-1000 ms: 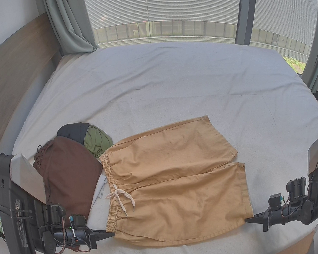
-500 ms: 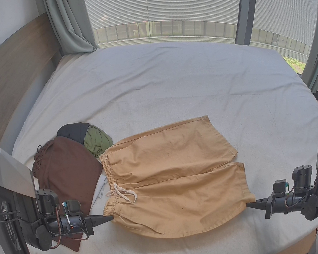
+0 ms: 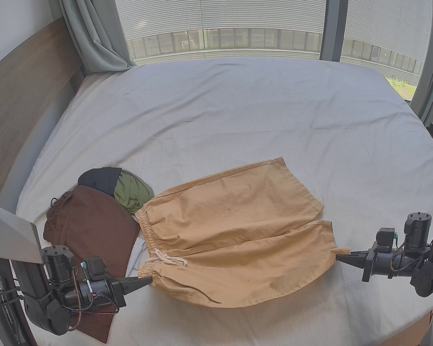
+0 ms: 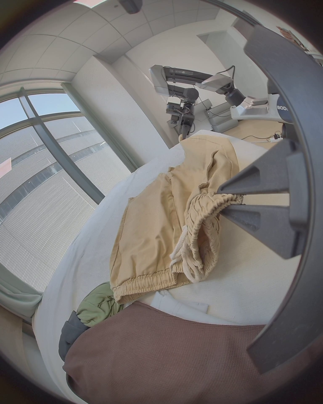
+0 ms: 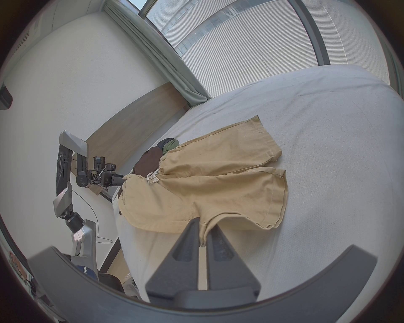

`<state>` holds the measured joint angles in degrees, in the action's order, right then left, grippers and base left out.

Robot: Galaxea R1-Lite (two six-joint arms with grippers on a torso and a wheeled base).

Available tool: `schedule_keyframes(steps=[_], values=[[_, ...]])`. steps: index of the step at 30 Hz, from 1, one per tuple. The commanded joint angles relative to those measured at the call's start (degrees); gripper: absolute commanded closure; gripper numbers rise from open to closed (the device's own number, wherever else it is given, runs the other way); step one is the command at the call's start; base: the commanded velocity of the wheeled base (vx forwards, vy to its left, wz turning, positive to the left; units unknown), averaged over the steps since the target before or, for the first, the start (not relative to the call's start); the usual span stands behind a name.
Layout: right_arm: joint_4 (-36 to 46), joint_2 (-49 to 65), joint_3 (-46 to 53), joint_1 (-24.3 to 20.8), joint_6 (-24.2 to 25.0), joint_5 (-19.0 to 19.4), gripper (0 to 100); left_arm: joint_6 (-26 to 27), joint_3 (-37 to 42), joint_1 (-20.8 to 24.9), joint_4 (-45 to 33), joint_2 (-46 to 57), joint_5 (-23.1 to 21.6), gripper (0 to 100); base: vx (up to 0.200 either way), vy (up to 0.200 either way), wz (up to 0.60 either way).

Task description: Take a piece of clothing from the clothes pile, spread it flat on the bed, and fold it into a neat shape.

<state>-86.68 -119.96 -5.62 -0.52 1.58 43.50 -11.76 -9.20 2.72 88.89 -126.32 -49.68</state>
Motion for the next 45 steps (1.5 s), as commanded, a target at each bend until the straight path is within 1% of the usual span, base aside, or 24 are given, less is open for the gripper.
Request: schedule_keyframes(steps=[1, 4, 7, 10, 12, 16, 20, 28, 35, 39, 45], values=[[-0.25, 0.25, -0.01, 0.0, 0.09, 0.01, 100, -1.95, -0.64, 0.09, 0.05, 2.31, 0.11, 100, 0.0, 0.0, 0.0], [-0.25, 0.25, -0.09, 0.0, 0.09, 0.01, 100, -4.94, -1.26, 0.18, 0.05, 4.5, 0.19, 100, 0.0, 0.0, 0.0], [-0.25, 0.34, -0.18, -0.09, 0.09, 0.01, 100, -5.99, -1.61, 0.27, 0.05, 5.47, 0.19, 100, 0.0, 0.0, 0.0], [-0.25, 0.69, -0.09, -0.27, 0.09, 0.01, 100, -6.52, -2.13, 0.18, 0.05, 5.65, 0.19, 100, 0.0, 0.0, 0.0], [0.1, 2.36, 0.17, -1.23, 0.35, 0.01, 100, -6.78, -2.31, 0.18, 0.05, 5.56, 0.19, 100, 0.0, 0.0, 0.0], [0.37, 5.79, 0.96, -3.17, 2.55, 0.01, 100, -6.87, -2.66, 0.09, 0.05, 5.47, 0.55, 100, 0.0, 0.0, 0.0], [0.54, 8.6, 1.05, -3.87, 3.69, 0.01, 100, -7.22, -3.36, -0.17, 0.05, 5.47, 0.63, 100, 0.0, 0.0, 0.0], [0.54, 10.09, 0.87, -3.34, 3.86, 0.01, 100, -8.45, -4.24, -0.35, 0.05, 5.56, 1.34, 100, 0.0, 0.0, 0.0], [0.54, 13.43, -0.88, -3.43, 6.85, -0.08, 100, -9.95, -5.65, -0.43, 0.05, 5.47, 2.48, 100, 0.0, 0.0, 0.0], [0.54, 13.52, -2.29, -3.34, 7.56, -0.25, 100, -10.74, -6.35, -0.43, 0.05, 5.38, 3.8, 100, 0.0, 0.0, 0.0], [0.45, 13.61, -3.96, -3.26, 8.61, -0.43, 100, -11.26, -7.14, -0.61, 0.05, 5.38, 3.97, 100, 0.0, 0.0, 0.0]])
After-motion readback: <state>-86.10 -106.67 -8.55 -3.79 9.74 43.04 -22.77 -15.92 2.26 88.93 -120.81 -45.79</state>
